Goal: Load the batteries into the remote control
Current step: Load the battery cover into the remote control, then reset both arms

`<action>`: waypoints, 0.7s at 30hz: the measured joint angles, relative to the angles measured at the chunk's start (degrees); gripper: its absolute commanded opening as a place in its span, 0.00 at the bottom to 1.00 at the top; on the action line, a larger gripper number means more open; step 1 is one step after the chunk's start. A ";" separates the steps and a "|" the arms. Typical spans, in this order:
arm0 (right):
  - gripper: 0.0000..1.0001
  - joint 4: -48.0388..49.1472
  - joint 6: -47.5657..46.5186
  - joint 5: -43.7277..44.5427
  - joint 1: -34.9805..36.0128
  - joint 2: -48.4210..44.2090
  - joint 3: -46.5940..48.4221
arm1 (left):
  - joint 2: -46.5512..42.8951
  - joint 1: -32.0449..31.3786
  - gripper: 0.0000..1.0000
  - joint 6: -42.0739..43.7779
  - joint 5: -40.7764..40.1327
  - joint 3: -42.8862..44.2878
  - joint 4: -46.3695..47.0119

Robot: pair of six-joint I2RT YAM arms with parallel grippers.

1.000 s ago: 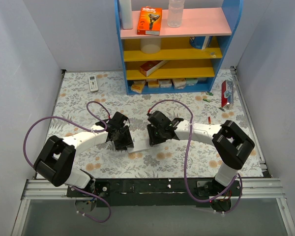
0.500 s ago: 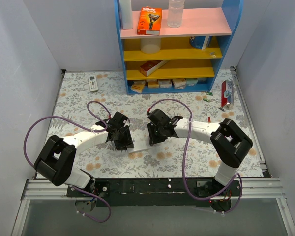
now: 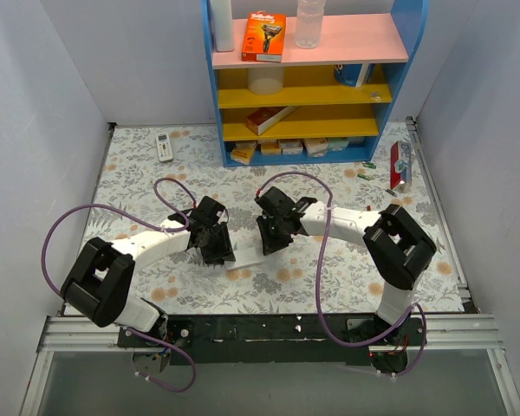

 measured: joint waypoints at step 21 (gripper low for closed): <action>0.95 3.30 -6.93 14.43 -24.15 -33.03 -1.01 | -13.88 1.66 0.98 1.03 -28.13 15.89 -8.96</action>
